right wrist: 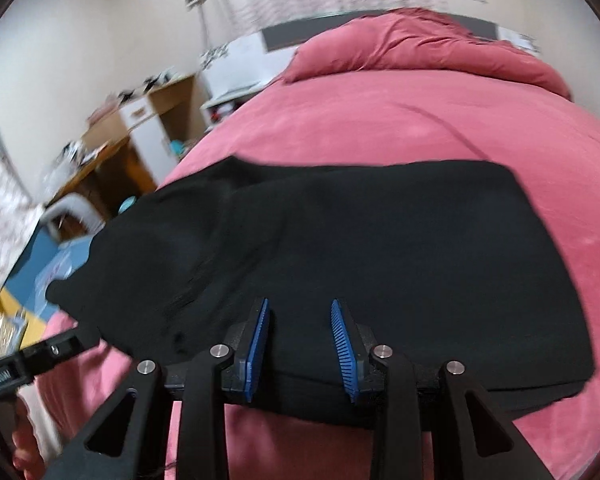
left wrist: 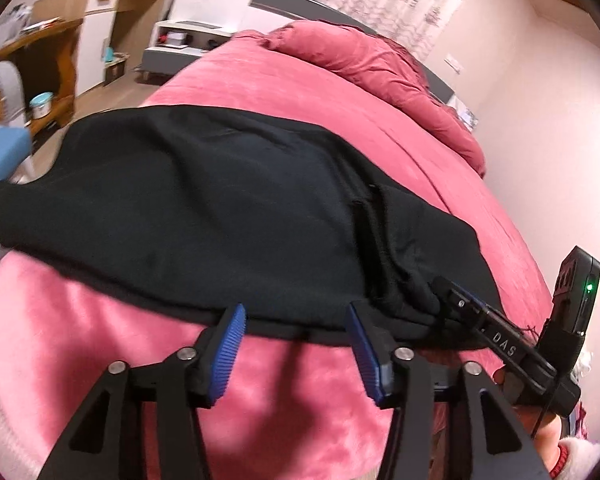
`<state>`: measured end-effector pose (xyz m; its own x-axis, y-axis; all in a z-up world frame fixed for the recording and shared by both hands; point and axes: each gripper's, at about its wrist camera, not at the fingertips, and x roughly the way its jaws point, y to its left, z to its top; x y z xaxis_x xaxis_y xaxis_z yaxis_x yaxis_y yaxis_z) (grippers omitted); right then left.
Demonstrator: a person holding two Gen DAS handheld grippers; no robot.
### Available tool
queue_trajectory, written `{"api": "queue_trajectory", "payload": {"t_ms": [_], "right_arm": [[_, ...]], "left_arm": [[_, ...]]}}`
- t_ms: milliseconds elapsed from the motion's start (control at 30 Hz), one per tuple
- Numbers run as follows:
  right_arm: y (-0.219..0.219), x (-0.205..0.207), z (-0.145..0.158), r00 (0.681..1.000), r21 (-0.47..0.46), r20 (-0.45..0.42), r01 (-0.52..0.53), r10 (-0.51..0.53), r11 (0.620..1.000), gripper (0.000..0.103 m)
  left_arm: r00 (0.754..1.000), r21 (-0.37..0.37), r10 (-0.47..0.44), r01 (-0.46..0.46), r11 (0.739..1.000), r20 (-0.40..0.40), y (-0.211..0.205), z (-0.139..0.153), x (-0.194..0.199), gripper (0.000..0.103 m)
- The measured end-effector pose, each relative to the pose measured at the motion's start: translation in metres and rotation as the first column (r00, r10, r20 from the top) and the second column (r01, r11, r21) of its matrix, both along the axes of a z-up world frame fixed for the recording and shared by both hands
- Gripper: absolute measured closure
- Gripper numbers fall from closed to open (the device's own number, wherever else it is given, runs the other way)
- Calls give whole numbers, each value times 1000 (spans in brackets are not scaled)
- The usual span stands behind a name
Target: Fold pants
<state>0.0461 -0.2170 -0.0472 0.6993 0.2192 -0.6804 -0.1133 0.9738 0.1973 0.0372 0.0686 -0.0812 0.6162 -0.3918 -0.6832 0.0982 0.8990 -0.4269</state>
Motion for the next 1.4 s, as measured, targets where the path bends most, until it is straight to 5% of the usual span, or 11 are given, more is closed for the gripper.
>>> {"api": "queue_trajectory", "payload": {"t_ms": [133, 267, 500, 667, 767, 867, 967, 1200, 1333, 1400], "right_arm": [[8, -3, -6, 1000, -44, 13, -2, 3, 999, 62], [-1, -6, -7, 1000, -17, 20, -5, 5, 1000, 62], [-4, -10, -7, 1000, 0, 26, -6, 6, 1000, 61], [-6, -11, -6, 1000, 9, 26, -8, 8, 1000, 61], [-6, -11, -6, 1000, 15, 25, -9, 9, 1000, 61], [-6, -11, -6, 1000, 17, 26, -8, 8, 1000, 61], [-7, -11, -6, 1000, 24, 25, -6, 6, 1000, 61], [-6, -10, -6, 1000, 32, 21, -6, 5, 999, 59], [-6, -9, -6, 1000, 40, 12, -1, 0, 999, 59], [-5, -9, -5, 1000, 46, 3, 8, -8, 999, 58]], "left_arm": [[992, -48, 112, -115, 992, -60, 22, -7, 2, 46], [970, -178, 197, -221, 959, -142, 52, -17, 2, 42], [920, -361, 284, -370, 856, -270, 95, -36, 13, 42], [892, -379, 345, -439, 814, -293, 112, -40, 20, 42], [846, -418, 389, -522, 744, -364, 132, -47, 29, 42], [813, -420, 417, -572, 705, -407, 148, -54, 38, 42], [809, -386, 455, -581, 716, -373, 160, -52, 44, 42], [853, -396, 467, -523, 755, -235, 177, -62, 53, 42], [846, -457, 479, -531, 714, -235, 191, -72, 51, 46], [834, -462, 488, -550, 695, -258, 196, -76, 55, 58]]}}
